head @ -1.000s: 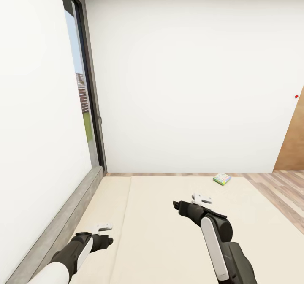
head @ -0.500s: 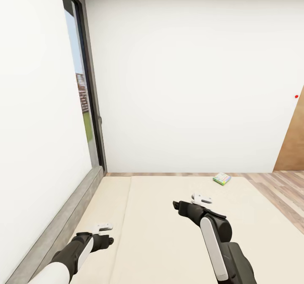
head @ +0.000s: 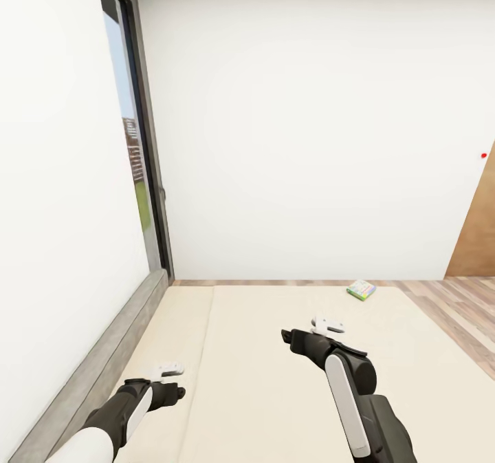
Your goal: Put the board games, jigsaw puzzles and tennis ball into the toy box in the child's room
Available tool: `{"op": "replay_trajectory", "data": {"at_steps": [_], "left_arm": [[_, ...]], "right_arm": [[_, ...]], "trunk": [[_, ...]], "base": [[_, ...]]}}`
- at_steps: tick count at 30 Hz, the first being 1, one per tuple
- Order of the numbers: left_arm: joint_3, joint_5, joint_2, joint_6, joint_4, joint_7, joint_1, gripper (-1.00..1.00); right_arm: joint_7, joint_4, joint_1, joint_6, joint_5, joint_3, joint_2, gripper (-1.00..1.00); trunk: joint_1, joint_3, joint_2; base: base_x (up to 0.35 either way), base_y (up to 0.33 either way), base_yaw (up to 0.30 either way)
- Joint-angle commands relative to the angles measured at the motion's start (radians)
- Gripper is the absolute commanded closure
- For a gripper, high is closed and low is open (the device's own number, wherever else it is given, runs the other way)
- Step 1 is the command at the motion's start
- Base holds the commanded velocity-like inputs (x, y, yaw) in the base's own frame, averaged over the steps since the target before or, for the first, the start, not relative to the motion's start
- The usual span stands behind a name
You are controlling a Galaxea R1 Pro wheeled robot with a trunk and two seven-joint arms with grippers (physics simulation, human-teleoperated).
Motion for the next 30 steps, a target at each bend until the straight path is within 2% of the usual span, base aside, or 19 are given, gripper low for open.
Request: {"op": "replay_trajectory", "data": {"at_steps": [1,30], "left_arm": [[0.006,-0.001,0.000,0.006,-0.002,-0.005,0.000,-1.00],[0.006,-0.001,0.001,0.006,-0.003,-0.005,-0.001,-1.00]], "right_arm": [[-0.010,0.000,-0.001,0.003,-0.010,0.000,0.000,-1.00],[-0.010,0.004,-0.002,0.004,-0.012,-0.001,0.000,-1.00]], "trunk": [[0.000,-0.004,-0.002],[0.000,-0.051,-0.002]], "base": [[0.000,0.000,0.000],[0.000,0.000,-0.015]]}}
